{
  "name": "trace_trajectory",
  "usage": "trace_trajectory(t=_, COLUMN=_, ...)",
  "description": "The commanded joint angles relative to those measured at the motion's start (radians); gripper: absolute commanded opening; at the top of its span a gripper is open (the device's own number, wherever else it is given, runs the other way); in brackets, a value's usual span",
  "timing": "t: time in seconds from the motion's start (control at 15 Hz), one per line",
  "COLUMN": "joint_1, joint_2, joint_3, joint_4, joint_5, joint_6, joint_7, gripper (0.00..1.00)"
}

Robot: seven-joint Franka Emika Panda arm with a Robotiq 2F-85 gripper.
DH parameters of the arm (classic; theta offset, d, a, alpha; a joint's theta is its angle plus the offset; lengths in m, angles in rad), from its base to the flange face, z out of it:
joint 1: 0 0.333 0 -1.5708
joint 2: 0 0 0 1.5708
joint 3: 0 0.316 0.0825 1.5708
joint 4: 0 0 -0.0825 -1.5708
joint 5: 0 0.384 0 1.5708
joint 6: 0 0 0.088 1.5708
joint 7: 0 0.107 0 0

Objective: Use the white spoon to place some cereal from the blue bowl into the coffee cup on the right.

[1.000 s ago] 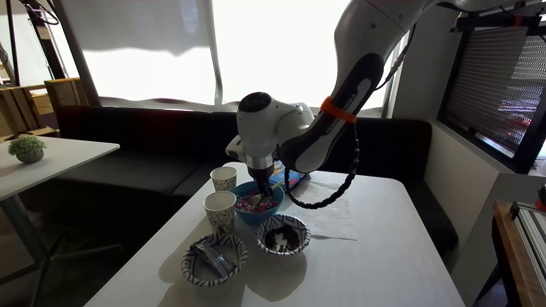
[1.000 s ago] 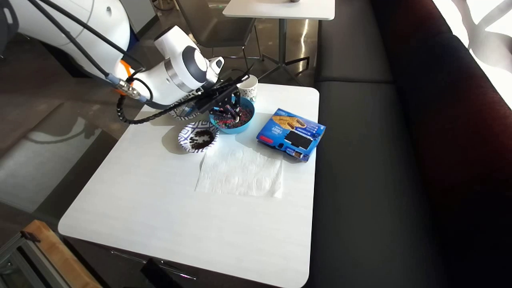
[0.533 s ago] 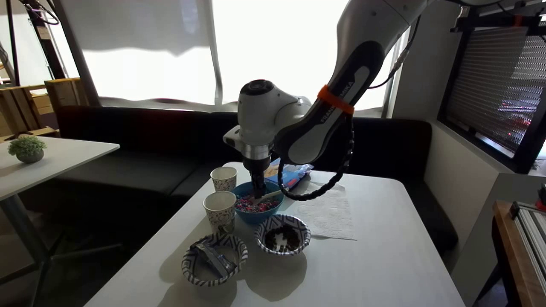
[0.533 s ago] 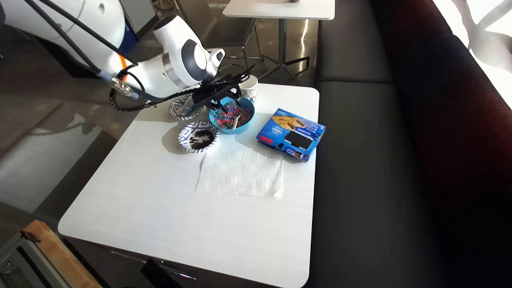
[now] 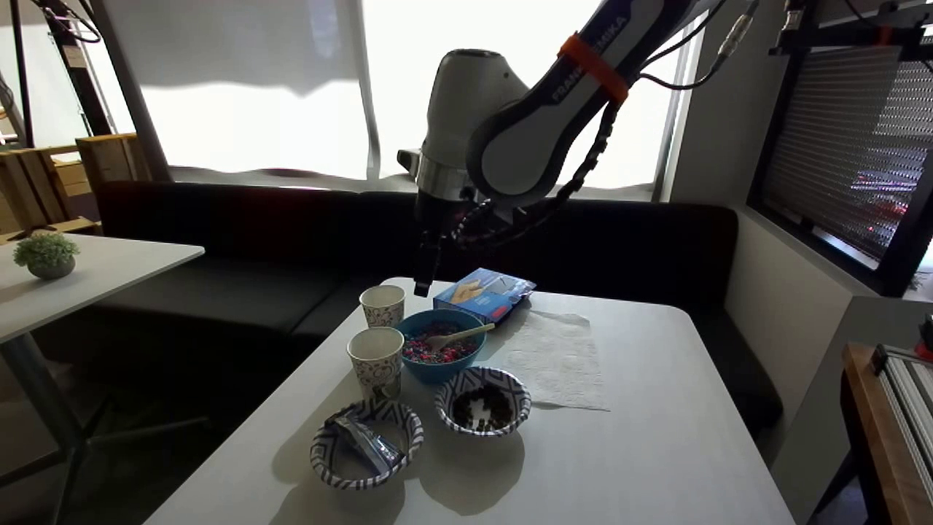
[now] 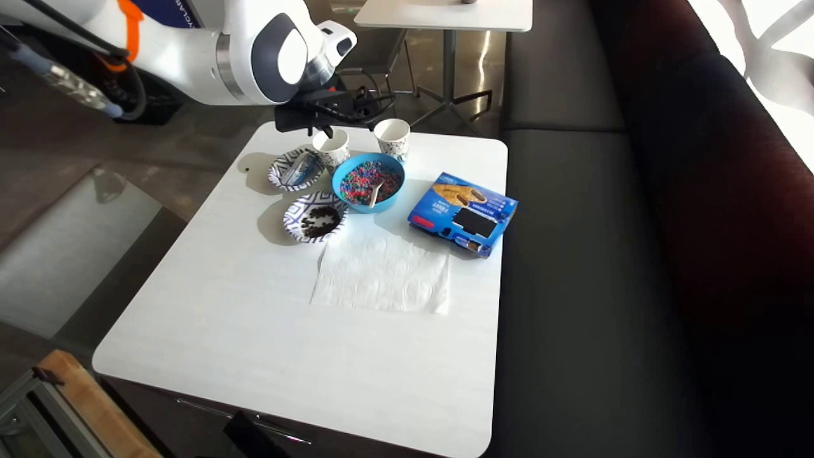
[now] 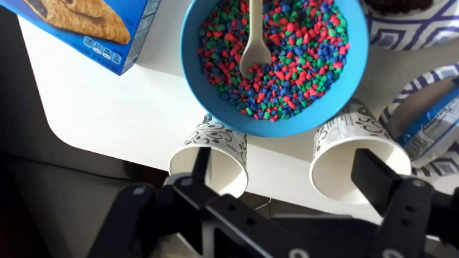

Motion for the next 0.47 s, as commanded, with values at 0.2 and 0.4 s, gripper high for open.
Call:
trace_trajectory(t=0.2, joint_1=-0.028, joint_2=-0.088, joint_3=0.01, joint_4=-0.088, joint_5=0.136, joint_6=0.044, joint_7=-0.032, gripper=1.0)
trace_trajectory(t=0.4, joint_1=-0.031, joint_2=-0.093, joint_3=0.015, joint_4=-0.1, joint_5=0.142, joint_6=0.046, joint_7=-0.032, gripper=1.0)
